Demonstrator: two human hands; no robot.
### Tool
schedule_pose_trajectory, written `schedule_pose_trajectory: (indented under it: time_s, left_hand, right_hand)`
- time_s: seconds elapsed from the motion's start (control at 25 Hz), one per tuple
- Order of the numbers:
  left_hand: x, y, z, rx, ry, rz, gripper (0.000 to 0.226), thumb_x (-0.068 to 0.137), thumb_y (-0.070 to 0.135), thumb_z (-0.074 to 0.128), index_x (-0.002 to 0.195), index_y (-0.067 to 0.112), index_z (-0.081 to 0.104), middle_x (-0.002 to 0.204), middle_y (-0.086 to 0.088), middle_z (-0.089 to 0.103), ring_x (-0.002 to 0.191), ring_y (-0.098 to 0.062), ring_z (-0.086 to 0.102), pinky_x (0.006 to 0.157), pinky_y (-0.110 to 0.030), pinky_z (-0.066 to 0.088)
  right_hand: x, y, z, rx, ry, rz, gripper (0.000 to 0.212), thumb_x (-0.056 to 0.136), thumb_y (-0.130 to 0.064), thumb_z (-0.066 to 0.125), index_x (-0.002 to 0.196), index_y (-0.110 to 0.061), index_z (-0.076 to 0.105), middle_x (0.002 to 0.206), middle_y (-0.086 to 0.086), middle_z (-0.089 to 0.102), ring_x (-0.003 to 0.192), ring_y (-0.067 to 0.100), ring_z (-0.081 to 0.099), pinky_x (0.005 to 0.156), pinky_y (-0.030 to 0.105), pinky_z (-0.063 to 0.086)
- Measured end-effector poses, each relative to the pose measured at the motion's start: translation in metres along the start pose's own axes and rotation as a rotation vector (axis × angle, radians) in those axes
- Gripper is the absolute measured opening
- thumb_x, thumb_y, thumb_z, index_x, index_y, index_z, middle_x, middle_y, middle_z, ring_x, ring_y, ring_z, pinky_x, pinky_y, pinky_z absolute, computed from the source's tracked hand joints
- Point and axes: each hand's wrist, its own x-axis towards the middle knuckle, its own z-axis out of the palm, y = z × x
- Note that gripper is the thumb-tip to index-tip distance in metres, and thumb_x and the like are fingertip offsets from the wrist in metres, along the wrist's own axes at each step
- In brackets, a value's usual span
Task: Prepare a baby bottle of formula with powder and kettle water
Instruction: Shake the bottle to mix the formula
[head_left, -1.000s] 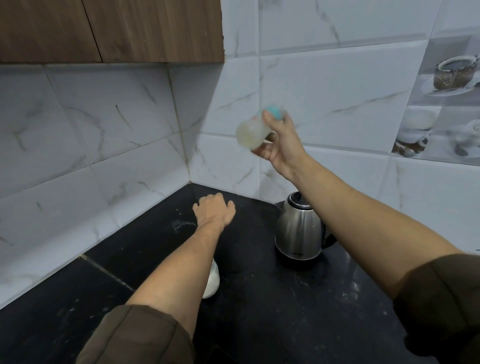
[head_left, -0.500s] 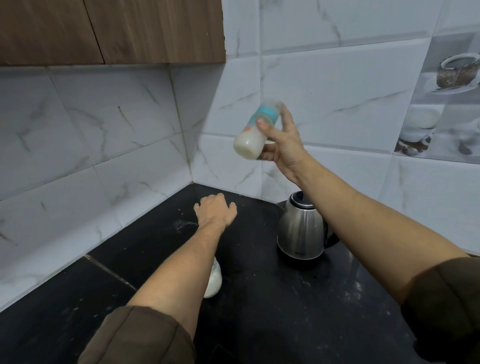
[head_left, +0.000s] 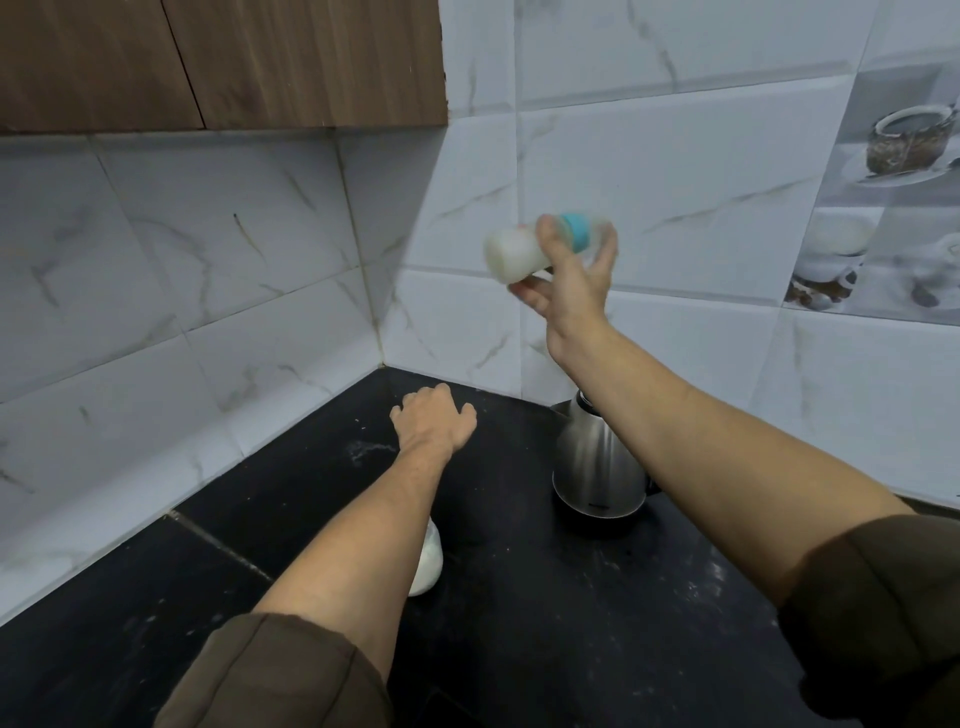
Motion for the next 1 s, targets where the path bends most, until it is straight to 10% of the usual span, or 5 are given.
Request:
schedule_pose_trajectory:
  time_s: [0.24, 0.44, 0.6, 0.8, 1.0]
  left_hand:
    - [0.004, -0.003, 0.0, -0.025, -0.027, -0.039, 0.051, 0.101, 0.047, 0.05, 0.14, 0.016, 0.058, 0.136, -0.01, 0.063, 0.13, -0.032, 0.054, 0.108, -0.049, 0.041]
    - [0.005, -0.002, 0.0, -0.036, -0.004, -0.028, 0.05, 0.101, 0.045, 0.05, 0.14, 0.015, 0.058, 0.136, -0.01, 0.062, 0.13, -0.032, 0.052, 0.108, -0.049, 0.04]
    - [0.007, -0.001, 0.0, -0.036, -0.02, -0.028, 0.049, 0.102, 0.043, 0.049, 0.142, 0.016, 0.057, 0.137, -0.01, 0.062, 0.131, -0.032, 0.053, 0.107, -0.049, 0.041]
    - [0.009, -0.001, 0.002, -0.018, -0.005, 0.01, 0.05, 0.1, 0.044, 0.05, 0.141, 0.015, 0.057, 0.134, -0.009, 0.064, 0.129, -0.032, 0.054, 0.105, -0.048, 0.042]
    - [0.012, -0.002, 0.0, -0.008, -0.02, 0.002, 0.051, 0.101, 0.045, 0.051, 0.142, 0.016, 0.056, 0.136, -0.009, 0.063, 0.129, -0.031, 0.055, 0.107, -0.049, 0.042]
  right_hand:
    - [-0.019, 0.008, -0.001, -0.265, -0.29, 0.017, 0.09, 0.094, -0.022, 0.08, 0.16, -0.044, 0.023, 0.123, 0.009, 0.069, 0.1, 0.035, 0.077, 0.072, 0.046, 0.065]
    - [0.005, 0.0, 0.0, 0.162, 0.129, 0.043, 0.077, 0.096, -0.03, 0.078, 0.154, -0.035, 0.027, 0.143, 0.013, 0.055, 0.084, 0.025, 0.076, 0.069, 0.04, 0.066]
    - [-0.011, 0.01, -0.002, -0.27, -0.257, 0.072, 0.088, 0.093, -0.029, 0.081, 0.159, -0.041, 0.025, 0.136, 0.008, 0.06, 0.092, 0.036, 0.079, 0.073, 0.046, 0.065]
    - [0.01, 0.001, 0.008, 0.184, 0.154, 0.056, 0.07, 0.095, -0.029, 0.078, 0.148, -0.027, 0.033, 0.136, 0.009, 0.055, 0.075, 0.021, 0.077, 0.074, 0.045, 0.067]
    - [-0.001, 0.006, 0.003, -0.29, -0.314, 0.099, 0.088, 0.091, -0.03, 0.083, 0.159, -0.039, 0.027, 0.14, 0.013, 0.059, 0.088, 0.034, 0.079, 0.074, 0.047, 0.065]
